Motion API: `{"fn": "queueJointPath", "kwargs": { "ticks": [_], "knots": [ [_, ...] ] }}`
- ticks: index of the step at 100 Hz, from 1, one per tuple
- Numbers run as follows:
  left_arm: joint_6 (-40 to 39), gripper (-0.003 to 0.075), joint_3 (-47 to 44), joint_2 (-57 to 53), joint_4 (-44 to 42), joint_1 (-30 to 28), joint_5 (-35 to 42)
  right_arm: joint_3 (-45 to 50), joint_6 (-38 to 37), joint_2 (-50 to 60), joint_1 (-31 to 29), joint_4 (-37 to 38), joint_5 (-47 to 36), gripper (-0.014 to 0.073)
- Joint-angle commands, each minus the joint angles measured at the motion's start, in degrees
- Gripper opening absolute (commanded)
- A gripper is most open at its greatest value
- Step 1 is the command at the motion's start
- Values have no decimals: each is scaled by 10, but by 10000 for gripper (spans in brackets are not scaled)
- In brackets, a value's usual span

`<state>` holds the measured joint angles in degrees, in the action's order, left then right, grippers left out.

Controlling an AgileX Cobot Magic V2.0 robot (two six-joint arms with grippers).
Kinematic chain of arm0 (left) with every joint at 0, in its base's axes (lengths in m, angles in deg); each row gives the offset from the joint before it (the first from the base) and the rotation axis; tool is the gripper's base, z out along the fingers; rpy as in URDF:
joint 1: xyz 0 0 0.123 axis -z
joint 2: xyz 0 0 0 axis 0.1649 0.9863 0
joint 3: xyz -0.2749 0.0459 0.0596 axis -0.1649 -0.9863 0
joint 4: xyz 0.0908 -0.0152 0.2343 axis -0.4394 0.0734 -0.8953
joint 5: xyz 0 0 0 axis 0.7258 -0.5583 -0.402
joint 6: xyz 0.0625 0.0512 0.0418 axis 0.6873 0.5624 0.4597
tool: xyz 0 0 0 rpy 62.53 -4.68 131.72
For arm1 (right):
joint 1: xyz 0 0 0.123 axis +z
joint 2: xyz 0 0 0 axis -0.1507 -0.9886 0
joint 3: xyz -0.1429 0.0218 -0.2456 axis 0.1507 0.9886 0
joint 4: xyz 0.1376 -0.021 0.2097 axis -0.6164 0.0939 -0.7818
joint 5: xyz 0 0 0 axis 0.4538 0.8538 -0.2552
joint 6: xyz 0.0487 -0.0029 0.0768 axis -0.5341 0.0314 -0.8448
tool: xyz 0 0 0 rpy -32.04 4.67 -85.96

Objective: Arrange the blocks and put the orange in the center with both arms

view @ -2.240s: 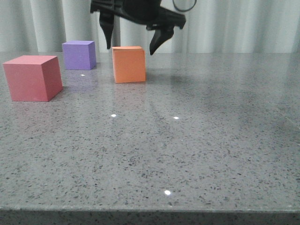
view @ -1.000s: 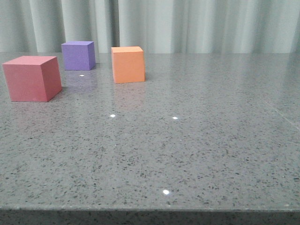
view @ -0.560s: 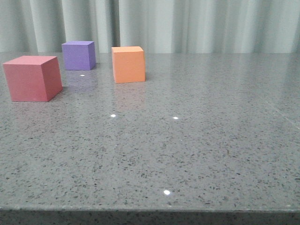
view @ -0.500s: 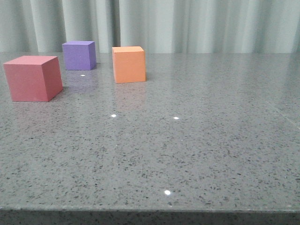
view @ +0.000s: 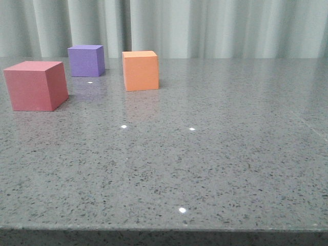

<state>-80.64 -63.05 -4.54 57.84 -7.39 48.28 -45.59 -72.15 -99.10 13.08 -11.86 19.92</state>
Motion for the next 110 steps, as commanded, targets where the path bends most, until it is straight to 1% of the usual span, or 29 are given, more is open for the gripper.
{"fn": "queueJointPath", "kwargs": {
  "ticks": [1, 28, 47, 56, 63, 72, 84, 101, 110],
  "knots": [
    [-1, -20, -23, -21, 4, -1, 46, -15, 6, -1, -3, 11, -45, -69],
    [-1, -20, -23, -21, 4, -1, 46, -15, 6, -1, -3, 11, -44, -69],
    [-1, -20, -22, -21, 4, -1, 68, -15, 6, -1, -3, 11, -44, -69],
    [-1, -20, -5, -21, 5, -1, 67, -15, 6, -1, -3, 11, -44, -69],
    [-1, -20, 23, -16, 10, -1, 49, -15, 6, -1, -3, 11, -44, -69],
    [-1, -20, 77, 6, 23, -1, -5, -15, 6, -1, -3, 11, -44, -69],
    [-1, -20, 182, 65, 22, -1, -97, -15, 6, -1, -3, 11, -44, -69],
    [-1, -20, 345, 188, 22, -1, -273, -15, 6, -1, -3, 11, -44, -69],
    [-1, -20, 423, 252, 23, -1, -344, -15, 6, -1, -3, 11, -44, -69]
  ]
}}
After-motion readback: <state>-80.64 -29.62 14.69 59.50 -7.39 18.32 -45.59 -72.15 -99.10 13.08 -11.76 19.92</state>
